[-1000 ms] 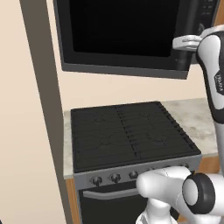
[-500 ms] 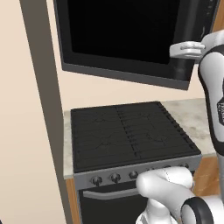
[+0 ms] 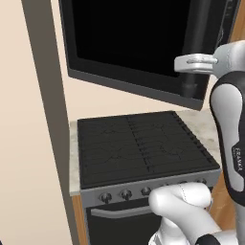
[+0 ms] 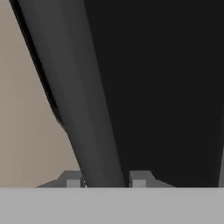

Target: Retrieve the reheated potato from the microwave, then place the potato, cheese, and condiment on the cutting board.

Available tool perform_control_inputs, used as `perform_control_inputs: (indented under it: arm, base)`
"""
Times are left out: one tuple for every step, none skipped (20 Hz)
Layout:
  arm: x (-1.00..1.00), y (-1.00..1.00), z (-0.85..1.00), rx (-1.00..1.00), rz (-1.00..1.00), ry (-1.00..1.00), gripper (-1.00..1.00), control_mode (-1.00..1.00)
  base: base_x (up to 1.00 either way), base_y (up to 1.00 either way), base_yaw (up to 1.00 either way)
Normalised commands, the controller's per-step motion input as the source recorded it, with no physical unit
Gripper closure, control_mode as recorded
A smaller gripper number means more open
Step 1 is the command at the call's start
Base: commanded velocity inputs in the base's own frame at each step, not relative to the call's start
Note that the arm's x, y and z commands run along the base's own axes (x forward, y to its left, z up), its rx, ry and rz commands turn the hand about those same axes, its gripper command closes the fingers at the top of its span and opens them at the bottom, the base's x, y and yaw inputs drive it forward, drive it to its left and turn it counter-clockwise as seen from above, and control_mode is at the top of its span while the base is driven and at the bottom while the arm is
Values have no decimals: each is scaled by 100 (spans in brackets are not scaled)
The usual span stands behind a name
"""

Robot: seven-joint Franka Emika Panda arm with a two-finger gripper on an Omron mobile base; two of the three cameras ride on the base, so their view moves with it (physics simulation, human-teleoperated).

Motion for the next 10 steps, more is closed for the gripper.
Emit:
perform_control_inputs:
  arm:
    - [-37, 28, -11, 8, -4, 0, -100, -100]
    - [-33, 11, -10, 11, -11, 2, -100, -100]
    - [-46, -1, -4, 15, -19, 1, -100, -100]
    - [-61, -15, 0, 17, -20, 0, -100, -100]
    - [-77, -17, 0, 18, -21, 0, -100, -100]
    - [-84, -16, 0, 18, -23, 0, -100, -100]
    - [-84, -15, 0, 18, -23, 0, -100, -100]
    - [-79, -17, 0, 20, -23, 0, -100, -100]
    - [-68, -31, 3, 23, -22, 0, -100, -100]
    - [-66, -36, 3, 26, -20, 0, -100, -100]
  base:
    - [0, 0, 0]
    - [0, 0, 0]
    - [0, 0, 0]
    - [0, 0, 0]
    - [0, 0, 0]
    - [0, 0, 0]
    - [0, 0, 0]
    - [0, 0, 0]
    - [0, 0, 0]
    - [0, 0, 0]
